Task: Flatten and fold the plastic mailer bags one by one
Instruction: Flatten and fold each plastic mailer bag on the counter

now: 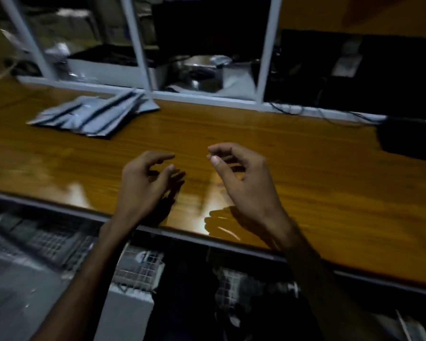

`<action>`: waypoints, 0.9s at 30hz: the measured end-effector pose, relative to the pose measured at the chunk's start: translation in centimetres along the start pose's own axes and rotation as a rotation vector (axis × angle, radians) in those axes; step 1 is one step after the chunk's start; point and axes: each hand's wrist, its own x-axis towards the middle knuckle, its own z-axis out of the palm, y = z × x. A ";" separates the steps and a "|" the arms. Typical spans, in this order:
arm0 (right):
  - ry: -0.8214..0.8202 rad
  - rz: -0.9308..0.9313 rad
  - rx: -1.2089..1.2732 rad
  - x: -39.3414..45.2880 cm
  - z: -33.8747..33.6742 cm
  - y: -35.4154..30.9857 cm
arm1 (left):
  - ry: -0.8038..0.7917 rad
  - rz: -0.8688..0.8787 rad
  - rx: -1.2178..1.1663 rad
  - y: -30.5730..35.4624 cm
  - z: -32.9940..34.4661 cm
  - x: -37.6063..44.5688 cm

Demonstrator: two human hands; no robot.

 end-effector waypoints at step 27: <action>-0.068 -0.210 -0.199 14.7 12.2 10.6 | 0.145 -0.069 0.933 -14.0 -3.9 14.2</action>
